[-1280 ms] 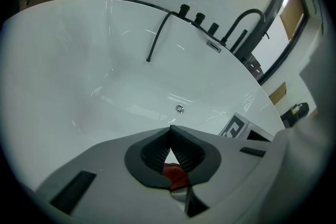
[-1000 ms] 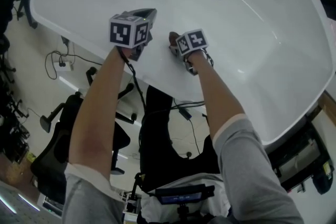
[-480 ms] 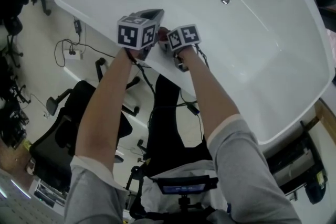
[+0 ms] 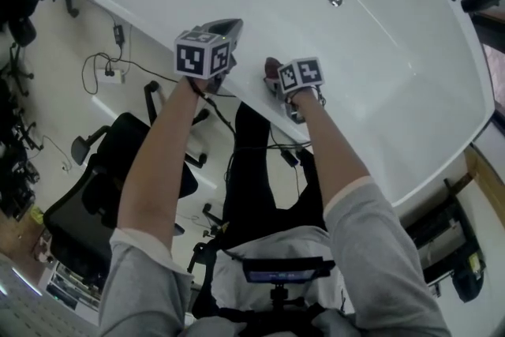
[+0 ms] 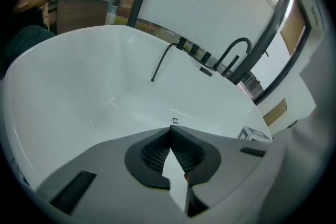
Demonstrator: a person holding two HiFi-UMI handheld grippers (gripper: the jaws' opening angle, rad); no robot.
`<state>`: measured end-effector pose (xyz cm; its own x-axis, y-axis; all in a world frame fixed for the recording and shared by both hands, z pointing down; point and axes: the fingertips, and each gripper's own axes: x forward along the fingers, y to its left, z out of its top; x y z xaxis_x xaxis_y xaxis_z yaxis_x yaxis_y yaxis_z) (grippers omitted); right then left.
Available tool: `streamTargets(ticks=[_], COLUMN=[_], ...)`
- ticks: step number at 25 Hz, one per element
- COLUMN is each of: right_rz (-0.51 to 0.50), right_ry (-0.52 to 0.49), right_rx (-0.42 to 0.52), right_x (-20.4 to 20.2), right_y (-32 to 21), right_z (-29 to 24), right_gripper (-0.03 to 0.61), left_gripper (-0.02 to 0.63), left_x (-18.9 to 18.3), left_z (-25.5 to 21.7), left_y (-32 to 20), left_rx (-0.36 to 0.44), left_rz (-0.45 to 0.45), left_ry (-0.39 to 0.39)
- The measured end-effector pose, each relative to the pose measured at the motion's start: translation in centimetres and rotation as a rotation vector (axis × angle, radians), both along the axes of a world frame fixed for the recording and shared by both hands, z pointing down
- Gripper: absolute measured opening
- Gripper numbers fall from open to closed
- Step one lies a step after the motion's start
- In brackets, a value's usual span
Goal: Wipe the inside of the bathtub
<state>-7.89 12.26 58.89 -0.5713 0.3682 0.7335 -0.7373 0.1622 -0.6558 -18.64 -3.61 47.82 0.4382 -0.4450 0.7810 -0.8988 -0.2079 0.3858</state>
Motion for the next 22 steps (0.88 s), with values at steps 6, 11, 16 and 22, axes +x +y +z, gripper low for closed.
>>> streamTargets(ticks=[6, 11, 16, 22], right_rz=[-0.023, -0.012, 0.04, 0.172], right_ry=[0.048, 0.01, -0.025, -0.14], right_rx=[0.011, 0.018, 0.016, 0.024], right_x=[1.3, -2.2, -5.4, -6.3], right_y=[0.9, -0.1, -1.6, -2.9], right_z=[-1.0, -3.0, -5.1, -8.1], right_gripper=[0.101, 0.1, 0.1, 0.101], left_gripper=[0.006, 0.006, 0.006, 0.006], left_x=[0.8, 0.2, -1.2, -2.7], left_z=[-2.1, -3.4, -5.1, -8.0], left_y=[1.0, 2.3, 2.7, 3.5], left_rx=[0.027, 0.031, 0.053, 0.105], left_rz=[0.015, 0.003, 0.019, 0.056], left_ry=[0.023, 0.036, 0.034, 0.001])
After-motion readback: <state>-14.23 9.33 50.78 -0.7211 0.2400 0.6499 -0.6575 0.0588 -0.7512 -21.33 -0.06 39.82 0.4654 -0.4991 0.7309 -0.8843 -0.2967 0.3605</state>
